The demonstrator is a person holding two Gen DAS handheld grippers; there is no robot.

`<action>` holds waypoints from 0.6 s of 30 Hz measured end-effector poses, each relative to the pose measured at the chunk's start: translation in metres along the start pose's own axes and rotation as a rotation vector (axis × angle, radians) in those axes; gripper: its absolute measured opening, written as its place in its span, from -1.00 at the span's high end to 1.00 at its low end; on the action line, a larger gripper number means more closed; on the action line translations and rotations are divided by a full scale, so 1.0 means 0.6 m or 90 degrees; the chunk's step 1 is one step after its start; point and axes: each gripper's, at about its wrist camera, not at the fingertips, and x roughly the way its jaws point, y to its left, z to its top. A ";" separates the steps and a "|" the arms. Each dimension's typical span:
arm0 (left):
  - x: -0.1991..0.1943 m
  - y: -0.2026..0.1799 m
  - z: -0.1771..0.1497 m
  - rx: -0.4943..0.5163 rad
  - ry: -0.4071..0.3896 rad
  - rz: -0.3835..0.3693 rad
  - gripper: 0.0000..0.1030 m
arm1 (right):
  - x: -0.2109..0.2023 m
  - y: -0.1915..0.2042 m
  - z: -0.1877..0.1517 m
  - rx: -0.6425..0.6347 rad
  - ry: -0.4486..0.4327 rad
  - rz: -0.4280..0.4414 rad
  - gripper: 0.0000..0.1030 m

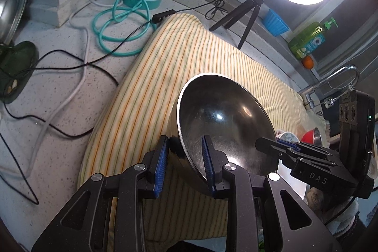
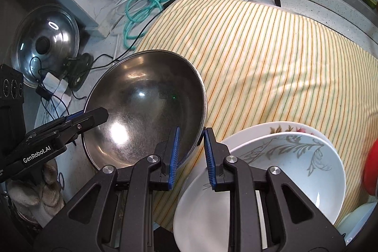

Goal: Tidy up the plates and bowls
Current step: 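Carry the steel bowl beside the plate stack and open the right gripper, then withdraw the right tool and move it to the red-outside steel bowl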

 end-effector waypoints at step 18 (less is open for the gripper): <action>-0.049 -0.027 -0.017 0.060 -0.049 0.051 0.44 | -0.055 0.008 -0.015 -0.004 -0.075 0.019 0.02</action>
